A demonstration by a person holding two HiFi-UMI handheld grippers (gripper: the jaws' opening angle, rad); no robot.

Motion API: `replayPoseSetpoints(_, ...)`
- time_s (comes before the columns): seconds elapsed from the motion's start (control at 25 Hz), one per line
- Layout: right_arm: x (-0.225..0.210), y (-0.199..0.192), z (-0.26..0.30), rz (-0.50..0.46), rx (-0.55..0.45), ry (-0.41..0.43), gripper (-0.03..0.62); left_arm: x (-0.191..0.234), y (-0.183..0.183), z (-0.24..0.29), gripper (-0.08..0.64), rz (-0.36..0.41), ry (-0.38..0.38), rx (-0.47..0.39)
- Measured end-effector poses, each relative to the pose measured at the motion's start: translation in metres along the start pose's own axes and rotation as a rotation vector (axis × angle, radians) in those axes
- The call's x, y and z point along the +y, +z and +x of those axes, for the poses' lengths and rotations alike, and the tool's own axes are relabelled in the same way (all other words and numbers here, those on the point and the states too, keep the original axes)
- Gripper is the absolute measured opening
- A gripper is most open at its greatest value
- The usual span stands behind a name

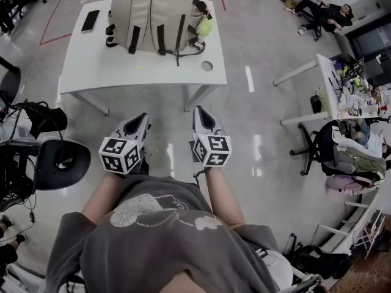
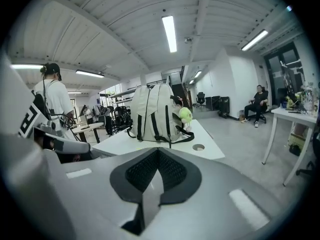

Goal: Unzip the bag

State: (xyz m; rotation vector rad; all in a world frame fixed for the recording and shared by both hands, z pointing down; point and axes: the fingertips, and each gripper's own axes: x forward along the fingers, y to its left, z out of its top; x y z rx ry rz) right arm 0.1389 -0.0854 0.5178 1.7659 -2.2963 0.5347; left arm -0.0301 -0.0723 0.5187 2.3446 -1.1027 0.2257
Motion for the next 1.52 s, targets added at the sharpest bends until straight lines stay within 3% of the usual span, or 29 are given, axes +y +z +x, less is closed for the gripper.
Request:
replayPoseSetpoints(0.48, -0.019, -0.037, -0.134, -0.013, -0.039, 0.055, -0.002, -0.112, -0.052, -0.066, 0.006, 0.028, 0.056, -0.054)
replayPoseSetpoints(0.68, -0.022, -0.065, -0.165, -0.010, 0.001, 0.064, -0.002, -0.139, -0.075, -0.084, 0.006, 0.026, 0.068, -0.051)
replayPoseSetpoints(1.2, -0.021, -0.075, -0.195, -0.015, 0.011, 0.085, -0.002, -0.165, -0.086, -0.100, 0.006, 0.035, 0.050, -0.046)
replayPoseSetpoints(1.52, 0.004, -0.074, -0.188, -0.032, 0.027, 0.120, -0.002, -0.151, -0.089, -0.116, 0.006, 0.019, 0.069, -0.036)
